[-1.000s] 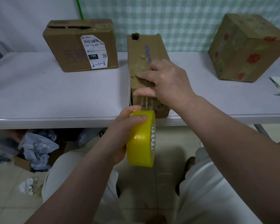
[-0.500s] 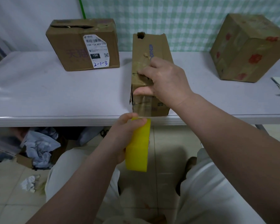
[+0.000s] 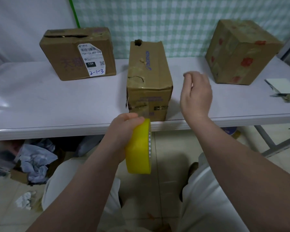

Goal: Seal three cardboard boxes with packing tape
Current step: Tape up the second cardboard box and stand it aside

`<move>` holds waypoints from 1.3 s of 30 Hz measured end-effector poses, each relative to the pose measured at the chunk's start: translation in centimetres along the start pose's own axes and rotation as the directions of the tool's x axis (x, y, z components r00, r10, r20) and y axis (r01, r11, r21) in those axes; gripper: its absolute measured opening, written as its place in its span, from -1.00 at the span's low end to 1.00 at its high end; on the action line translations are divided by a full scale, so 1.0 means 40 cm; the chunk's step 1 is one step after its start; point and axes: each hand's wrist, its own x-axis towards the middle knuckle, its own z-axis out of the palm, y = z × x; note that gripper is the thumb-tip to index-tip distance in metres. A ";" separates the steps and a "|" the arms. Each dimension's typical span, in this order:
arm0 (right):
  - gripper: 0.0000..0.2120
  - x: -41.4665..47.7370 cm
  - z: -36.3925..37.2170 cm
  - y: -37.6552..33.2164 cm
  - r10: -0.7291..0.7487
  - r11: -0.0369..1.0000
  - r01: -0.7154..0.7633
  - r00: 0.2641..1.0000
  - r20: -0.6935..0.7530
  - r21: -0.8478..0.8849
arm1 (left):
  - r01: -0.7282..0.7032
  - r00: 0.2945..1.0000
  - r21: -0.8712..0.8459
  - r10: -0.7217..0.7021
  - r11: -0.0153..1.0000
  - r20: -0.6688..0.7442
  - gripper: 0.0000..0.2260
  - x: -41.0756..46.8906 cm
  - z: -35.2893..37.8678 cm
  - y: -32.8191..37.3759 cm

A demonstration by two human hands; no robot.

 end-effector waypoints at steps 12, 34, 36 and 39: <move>-0.72 -0.041 -0.012 0.125 0.275 0.728 0.192 0.798 0.537 -0.658 | -0.033 0.999 0.008 0.033 0.999 -0.034 -0.89 -0.001 0.003 0.001; -0.82 -0.081 -0.135 -0.185 0.156 0.575 -0.640 0.698 0.699 0.510 | -0.041 0.998 -0.009 0.040 0.999 -0.043 -0.97 0.008 -0.014 -0.003; -0.84 -0.079 -0.129 -0.187 0.146 0.525 -0.719 0.603 0.784 0.455 | -0.044 0.999 -0.009 0.044 0.999 -0.033 -0.96 0.007 -0.017 -0.002; -0.77 -0.075 -0.125 -0.188 0.116 0.323 -0.853 0.466 0.877 0.410 | -0.046 0.999 -0.003 0.046 0.999 -0.027 -0.94 0.006 -0.022 -0.004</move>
